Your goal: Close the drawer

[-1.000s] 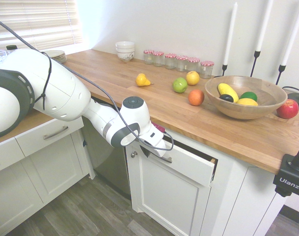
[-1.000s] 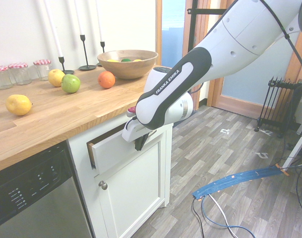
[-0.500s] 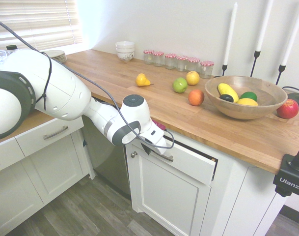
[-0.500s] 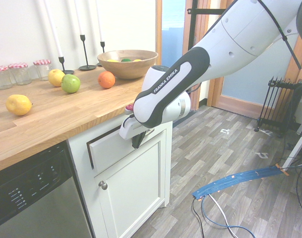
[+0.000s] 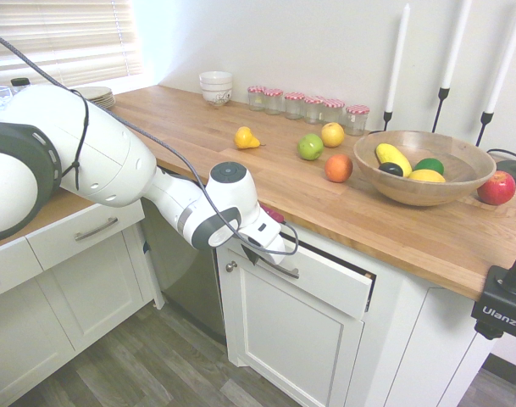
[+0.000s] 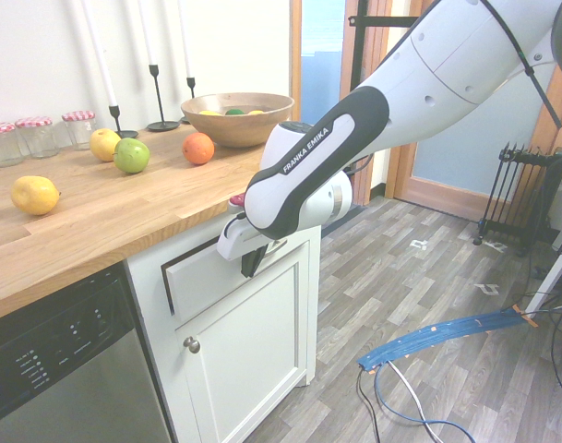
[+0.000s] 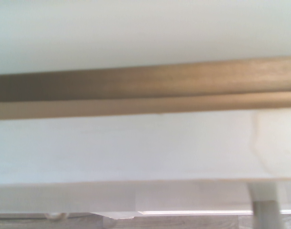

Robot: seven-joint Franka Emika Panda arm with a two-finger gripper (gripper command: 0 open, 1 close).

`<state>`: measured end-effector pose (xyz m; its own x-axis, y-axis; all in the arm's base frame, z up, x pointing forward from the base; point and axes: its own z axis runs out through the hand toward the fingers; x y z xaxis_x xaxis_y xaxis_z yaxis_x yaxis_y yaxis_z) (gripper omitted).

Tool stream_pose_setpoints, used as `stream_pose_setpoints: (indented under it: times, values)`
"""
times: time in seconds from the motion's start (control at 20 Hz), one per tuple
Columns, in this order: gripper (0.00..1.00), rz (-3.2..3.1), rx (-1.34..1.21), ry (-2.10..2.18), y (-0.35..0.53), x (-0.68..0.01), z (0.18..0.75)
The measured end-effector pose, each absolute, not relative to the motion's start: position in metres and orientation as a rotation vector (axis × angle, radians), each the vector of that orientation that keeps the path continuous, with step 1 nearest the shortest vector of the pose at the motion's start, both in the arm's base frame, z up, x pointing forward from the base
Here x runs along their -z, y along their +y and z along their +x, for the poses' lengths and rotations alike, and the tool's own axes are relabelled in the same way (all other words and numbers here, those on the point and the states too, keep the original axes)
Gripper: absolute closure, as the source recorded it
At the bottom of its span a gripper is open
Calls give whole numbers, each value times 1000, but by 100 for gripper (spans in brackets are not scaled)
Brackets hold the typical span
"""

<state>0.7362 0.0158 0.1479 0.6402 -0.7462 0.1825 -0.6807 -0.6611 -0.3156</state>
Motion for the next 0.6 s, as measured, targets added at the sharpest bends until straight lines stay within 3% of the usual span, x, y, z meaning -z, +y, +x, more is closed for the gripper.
stream_pose_setpoints:
  times: [0.6]
  values:
    - [100,-2607,557,1182,-7,-177,759]
